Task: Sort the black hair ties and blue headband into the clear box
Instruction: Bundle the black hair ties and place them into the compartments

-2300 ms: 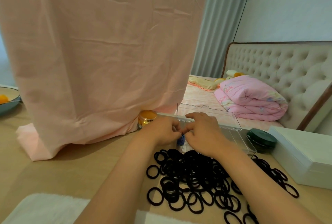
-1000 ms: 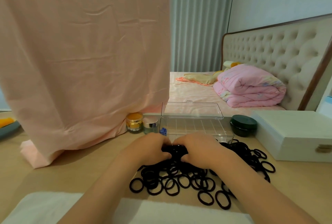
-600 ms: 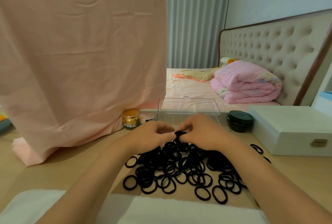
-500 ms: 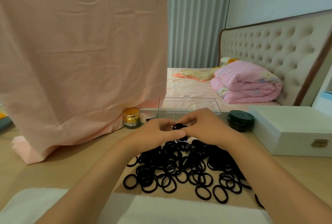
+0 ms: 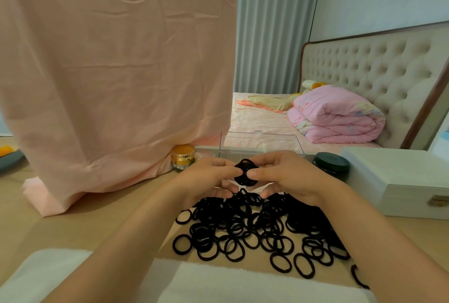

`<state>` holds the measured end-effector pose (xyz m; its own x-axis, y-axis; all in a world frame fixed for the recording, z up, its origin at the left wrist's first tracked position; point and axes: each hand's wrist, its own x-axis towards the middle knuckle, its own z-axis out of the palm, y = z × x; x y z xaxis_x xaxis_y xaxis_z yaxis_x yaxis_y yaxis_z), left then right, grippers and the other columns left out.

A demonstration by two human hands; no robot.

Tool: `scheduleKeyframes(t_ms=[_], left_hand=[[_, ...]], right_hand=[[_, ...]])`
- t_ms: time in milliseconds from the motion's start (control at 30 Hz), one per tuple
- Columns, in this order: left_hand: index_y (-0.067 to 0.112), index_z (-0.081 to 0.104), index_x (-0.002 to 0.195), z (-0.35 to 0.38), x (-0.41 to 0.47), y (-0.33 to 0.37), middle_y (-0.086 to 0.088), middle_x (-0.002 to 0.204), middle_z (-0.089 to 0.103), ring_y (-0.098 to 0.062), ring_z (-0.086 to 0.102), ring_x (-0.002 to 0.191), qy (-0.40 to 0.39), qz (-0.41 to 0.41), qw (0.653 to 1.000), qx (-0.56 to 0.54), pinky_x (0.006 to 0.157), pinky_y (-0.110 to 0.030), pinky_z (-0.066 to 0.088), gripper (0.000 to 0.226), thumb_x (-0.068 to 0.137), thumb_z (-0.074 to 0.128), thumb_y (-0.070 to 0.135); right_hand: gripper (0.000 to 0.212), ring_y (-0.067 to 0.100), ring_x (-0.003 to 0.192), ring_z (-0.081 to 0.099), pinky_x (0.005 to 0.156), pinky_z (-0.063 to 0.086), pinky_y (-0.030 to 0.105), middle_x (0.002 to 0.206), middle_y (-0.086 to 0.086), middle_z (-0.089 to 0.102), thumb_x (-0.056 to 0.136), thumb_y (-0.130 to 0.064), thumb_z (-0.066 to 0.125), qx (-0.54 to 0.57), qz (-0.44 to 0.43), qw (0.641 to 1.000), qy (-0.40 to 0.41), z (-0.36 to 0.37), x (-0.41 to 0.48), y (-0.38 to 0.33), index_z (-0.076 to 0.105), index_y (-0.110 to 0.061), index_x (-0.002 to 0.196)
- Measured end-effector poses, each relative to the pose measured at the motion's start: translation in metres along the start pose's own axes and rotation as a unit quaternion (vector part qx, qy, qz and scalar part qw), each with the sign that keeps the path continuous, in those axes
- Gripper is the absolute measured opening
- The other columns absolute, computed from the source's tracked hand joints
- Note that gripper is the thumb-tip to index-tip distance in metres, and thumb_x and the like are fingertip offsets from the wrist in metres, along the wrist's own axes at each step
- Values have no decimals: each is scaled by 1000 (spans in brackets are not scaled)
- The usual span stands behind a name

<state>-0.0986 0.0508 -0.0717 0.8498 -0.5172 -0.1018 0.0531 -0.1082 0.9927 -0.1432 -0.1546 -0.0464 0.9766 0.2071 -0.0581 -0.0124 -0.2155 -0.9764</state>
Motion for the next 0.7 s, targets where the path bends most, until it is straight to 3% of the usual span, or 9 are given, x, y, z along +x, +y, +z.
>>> scheduleKeyframes(t_ms=[100,200,500,600,700], left_hand=[[5,70,111,-1,1,-2,-9,93,75,-16,70,82,12,2,1000,8,84,-33,59,24,93,70,21],[7,71,112,-1,3,-3,-12,102,77,-18,72,86,25,6,1000,14,81,-32,59,23,92,71,18],[12,75,104,-5,3,9,-4,82,75,-14,72,78,76,46,993,73,81,-34,62,22,86,77,25],[22,73,106,-15,11,21,-1,94,76,-10,68,78,110,67,982,134,75,-28,57,21,91,70,37],[25,70,109,-29,25,16,4,105,72,-10,65,88,188,94,960,184,81,-26,52,19,95,64,37]], right_hand=[[24,28,91,76,63,63,30,101,15,78,89,-13,75,21,13,999,25,0,3,2,75,-7,112],[21,20,77,75,66,63,32,96,11,79,88,-14,76,23,17,998,55,7,6,5,77,-10,108],[17,16,75,76,66,63,31,89,5,79,86,-12,79,-25,-16,989,146,15,11,6,79,-13,104],[12,15,73,75,65,62,30,87,4,79,87,-14,78,-41,-20,981,188,13,17,2,79,-15,98],[7,16,73,73,57,59,27,89,7,78,87,-12,78,-45,-14,973,224,12,31,-3,77,-16,93]])
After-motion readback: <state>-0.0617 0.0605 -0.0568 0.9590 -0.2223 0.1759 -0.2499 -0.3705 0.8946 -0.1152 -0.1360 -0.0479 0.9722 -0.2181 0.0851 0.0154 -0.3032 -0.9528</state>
